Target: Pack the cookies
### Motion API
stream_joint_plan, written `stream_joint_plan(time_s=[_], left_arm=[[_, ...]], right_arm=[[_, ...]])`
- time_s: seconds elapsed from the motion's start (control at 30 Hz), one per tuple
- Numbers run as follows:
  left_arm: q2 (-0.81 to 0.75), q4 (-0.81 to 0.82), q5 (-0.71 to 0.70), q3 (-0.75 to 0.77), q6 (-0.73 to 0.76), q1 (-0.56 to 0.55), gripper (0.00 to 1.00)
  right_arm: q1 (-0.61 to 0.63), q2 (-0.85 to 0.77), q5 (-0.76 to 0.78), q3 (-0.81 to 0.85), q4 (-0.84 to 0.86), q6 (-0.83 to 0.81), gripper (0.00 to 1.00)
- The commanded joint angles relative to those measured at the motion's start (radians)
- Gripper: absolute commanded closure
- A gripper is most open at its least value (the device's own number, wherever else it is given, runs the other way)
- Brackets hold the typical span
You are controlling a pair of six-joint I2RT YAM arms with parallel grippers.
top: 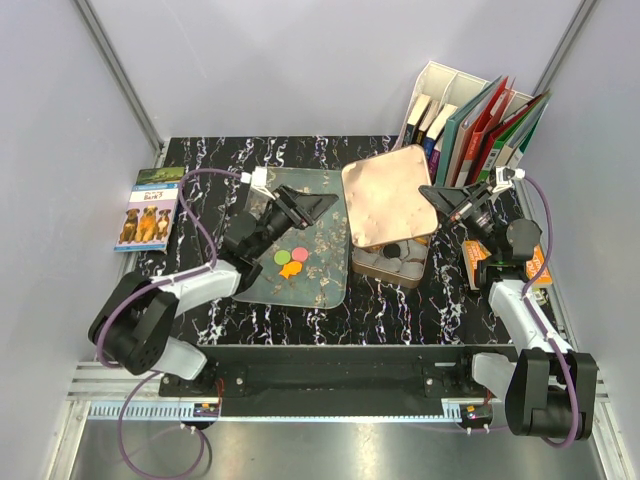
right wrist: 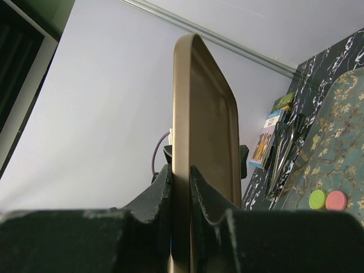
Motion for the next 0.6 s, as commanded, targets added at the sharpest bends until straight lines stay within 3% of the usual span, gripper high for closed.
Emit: stream_joint_plan(time_s=[0.0,0.33,0.57], left_arm=[[0.051,0.193,0.042,0.04,-0.039,-0.01,0.24],[0.138,0.194,0.085,0.099,-0.059,-0.044,0.28],[0.172,0.173,0.129,0.152,-0.057,-0.064,0.52]], right_arm=[[0.004,-0.002,0.016,0.007,0.059,0.015,1.0],[0.004,0.007,0.009,0.002,0.059,0.013,1.0],[0.004,0.01,0.004,0.003,0.036,0.004,1.0]])
